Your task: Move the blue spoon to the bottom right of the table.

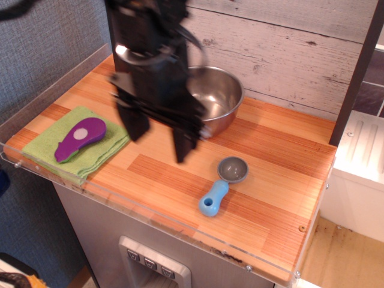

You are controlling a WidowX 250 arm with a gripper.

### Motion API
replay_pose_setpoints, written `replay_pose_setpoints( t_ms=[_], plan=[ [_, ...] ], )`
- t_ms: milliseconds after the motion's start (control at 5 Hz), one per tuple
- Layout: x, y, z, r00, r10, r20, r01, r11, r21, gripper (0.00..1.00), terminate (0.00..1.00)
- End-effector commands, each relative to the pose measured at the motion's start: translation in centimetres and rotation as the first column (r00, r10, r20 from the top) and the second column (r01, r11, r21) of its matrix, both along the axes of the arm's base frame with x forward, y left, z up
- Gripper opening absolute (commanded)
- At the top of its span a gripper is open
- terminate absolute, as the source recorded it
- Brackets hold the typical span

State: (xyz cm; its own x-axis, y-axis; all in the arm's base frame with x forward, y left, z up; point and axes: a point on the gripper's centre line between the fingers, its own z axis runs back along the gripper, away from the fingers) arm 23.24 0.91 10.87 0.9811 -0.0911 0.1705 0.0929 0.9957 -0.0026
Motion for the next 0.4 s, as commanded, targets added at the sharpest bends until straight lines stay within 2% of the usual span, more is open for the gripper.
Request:
replay_pose_setpoints(
  t_ms=[0, 200],
  plan=[
    [0.19, 2.03, 0.23, 1.0, -0.021, 0.017, 0.021, 1.0, 0.018, 1.0, 0.0],
    [0.19, 2.03, 0.23, 1.0, -0.021, 0.017, 0.021, 1.0, 0.018, 1.0, 1.0]
  ],
)
